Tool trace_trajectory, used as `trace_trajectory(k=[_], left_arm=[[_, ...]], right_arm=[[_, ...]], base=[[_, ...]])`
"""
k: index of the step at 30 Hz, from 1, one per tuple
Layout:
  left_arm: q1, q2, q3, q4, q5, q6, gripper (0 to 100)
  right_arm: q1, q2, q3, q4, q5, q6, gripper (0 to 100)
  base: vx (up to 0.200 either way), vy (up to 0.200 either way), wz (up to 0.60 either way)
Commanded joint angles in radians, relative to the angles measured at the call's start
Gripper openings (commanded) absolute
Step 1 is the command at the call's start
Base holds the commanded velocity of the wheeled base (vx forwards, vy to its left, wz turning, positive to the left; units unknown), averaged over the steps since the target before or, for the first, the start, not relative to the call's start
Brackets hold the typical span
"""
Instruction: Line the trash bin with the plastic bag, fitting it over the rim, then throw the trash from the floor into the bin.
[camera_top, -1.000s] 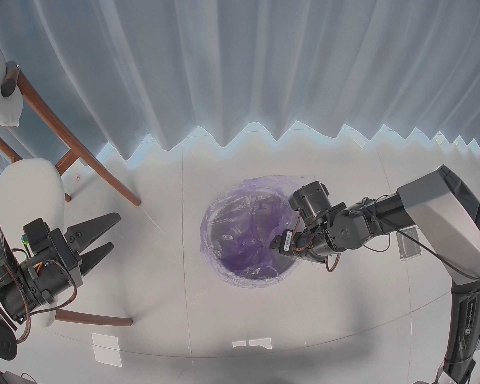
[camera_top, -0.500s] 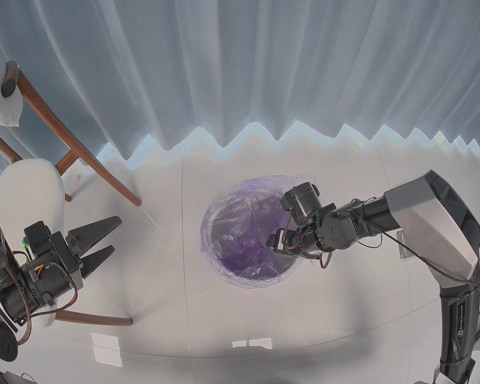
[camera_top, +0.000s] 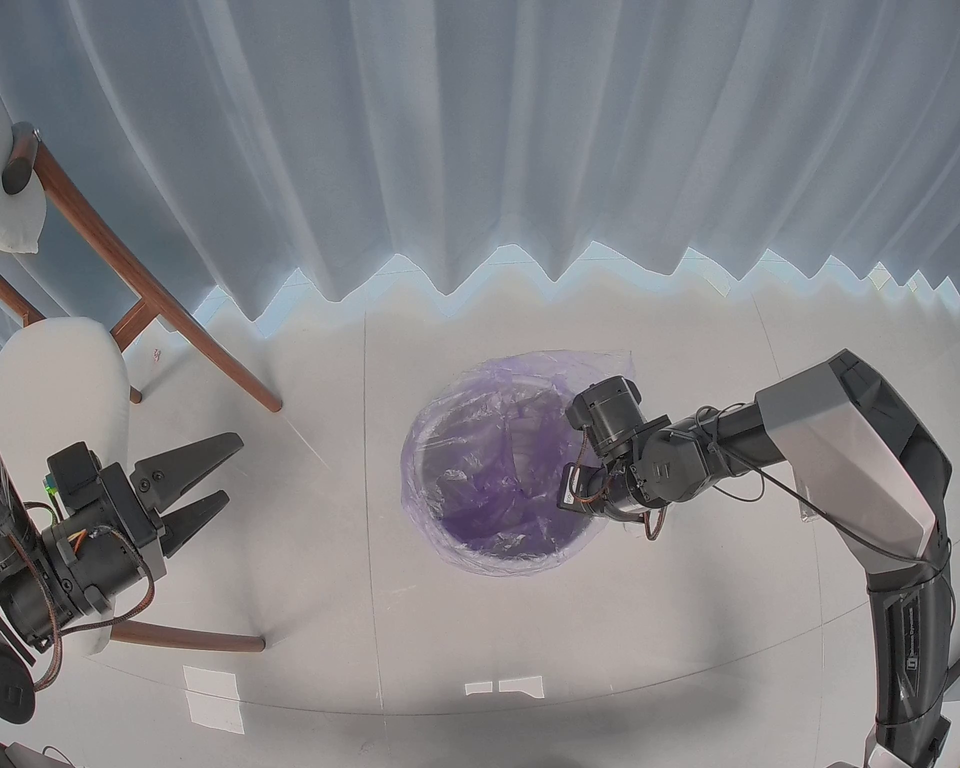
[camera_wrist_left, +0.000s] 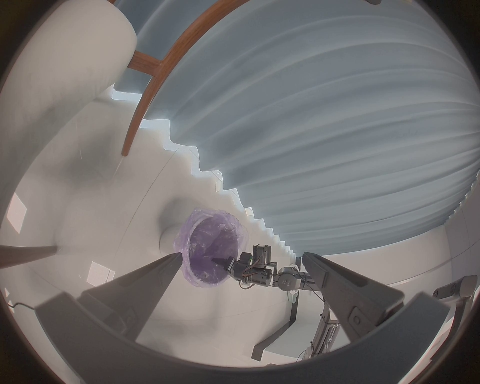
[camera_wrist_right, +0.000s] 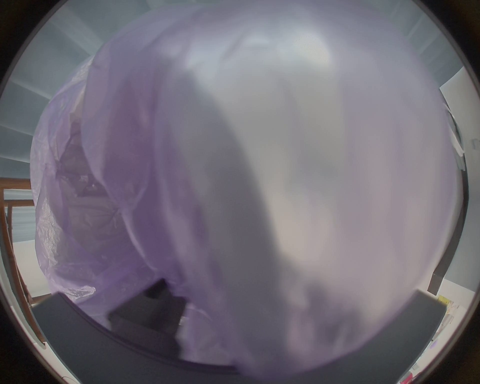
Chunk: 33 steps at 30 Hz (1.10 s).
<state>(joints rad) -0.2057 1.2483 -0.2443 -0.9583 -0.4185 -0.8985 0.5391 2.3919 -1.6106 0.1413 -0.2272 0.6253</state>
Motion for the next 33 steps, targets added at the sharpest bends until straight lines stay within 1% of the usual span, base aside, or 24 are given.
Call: trace_trajectory(k=[1,4,5,6,7,8,9,10,11,12,14,15,18,20,22,25,27,29,30,32,33], left_arm=[[0.000,0.000,-0.001,0.000,0.000,0.000,100],[-0.001,0.000,-0.001,0.000,0.000,0.000,100],[-0.001,0.000,-0.001,0.000,-0.002,0.000,100],[-0.003,0.000,-0.001,0.000,-0.002,0.000,100],[-0.003,0.000,-0.001,0.000,-0.002,0.000,100],[-0.004,0.002,-0.003,0.000,-0.005,0.000,100],[-0.006,0.005,-0.003,0.000,-0.008,0.000,100],[-0.006,0.005,-0.003,0.000,-0.008,0.000,100],[-0.011,0.010,-0.004,0.000,-0.008,0.006,100],[-0.015,0.010,-0.007,-0.002,-0.009,0.006,100],[-0.018,0.011,-0.010,0.000,-0.009,0.006,100],[-0.018,0.014,-0.015,0.000,-0.009,0.006,100],[-0.026,0.031,-0.033,0.000,-0.009,0.012,100],[-0.029,0.034,-0.044,0.000,-0.009,0.013,100],[-0.034,0.043,-0.059,0.001,-0.009,0.013,100],[-0.044,0.072,-0.095,0.001,-0.009,0.013,100],[-0.057,0.105,-0.127,0.003,-0.009,0.012,100],[-0.064,0.132,-0.168,0.003,-0.013,0.010,100],[-0.064,0.132,-0.168,0.003,-0.013,0.010,100],[-0.077,0.164,-0.221,0.027,-0.060,0.006,100],[-0.072,0.177,-0.236,0.049,-0.086,0.006,100]], right_arm=[[0.001,-0.011,0.008,-0.002,0.000,0.008,0],[0.001,-0.048,0.012,-0.006,0.006,0.028,0],[0.002,-0.079,0.014,-0.012,0.023,0.057,0],[0.005,-0.112,0.021,-0.014,0.058,0.094,0],[0.005,-0.117,0.023,-0.014,0.065,0.099,0],[0.018,-0.183,0.041,-0.020,0.155,0.180,0],[0.025,-0.220,0.057,-0.025,0.201,0.228,0],[0.025,-0.226,0.058,-0.025,0.207,0.232,0],[0.031,-0.266,0.087,-0.038,0.247,0.283,0],[0.038,-0.283,0.106,-0.058,0.253,0.301,0],[0.048,-0.300,0.132,-0.088,0.255,0.312,0],[0.056,-0.313,0.167,-0.131,0.261,0.317,0],[0.061,-0.358,0.316,-0.312,0.284,0.309,0],[0.061,-0.392,0.406,-0.394,0.307,0.295,0],[0.059,-0.427,0.495,-0.457,0.335,0.251,0],[0.051,-0.497,0.675,-0.549,0.385,0.140,0],[0.045,-0.539,0.791,-0.615,0.434,0.090,0],[0.027,-0.568,0.884,-0.689,0.480,0.065,0],[0.027,-0.568,0.884,-0.689,0.480,0.065,0],[0.015,-0.611,0.991,-0.787,0.562,0.057,0],[0.015,-0.622,1.019,-0.810,0.586,0.059,0]], base=[[0.000,0.000,0.00],[0.000,0.000,0.00],[0.000,0.000,0.00],[0.000,0.000,0.00],[0.000,0.000,0.00],[0.000,0.000,0.00],[0.000,0.000,0.00],[0.000,0.000,0.00],[0.000,0.000,0.00],[0.000,0.000,0.00],[0.000,0.000,0.00],[0.000,0.000,0.00],[0.000,0.000,0.00],[0.000,0.000,0.00],[0.000,0.000,0.00],[0.000,0.000,0.00],[0.000,0.000,0.00],[0.000,0.000,0.00],[0.000,0.000,0.00],[0.000,0.000,0.00],[0.000,0.000,0.00]])
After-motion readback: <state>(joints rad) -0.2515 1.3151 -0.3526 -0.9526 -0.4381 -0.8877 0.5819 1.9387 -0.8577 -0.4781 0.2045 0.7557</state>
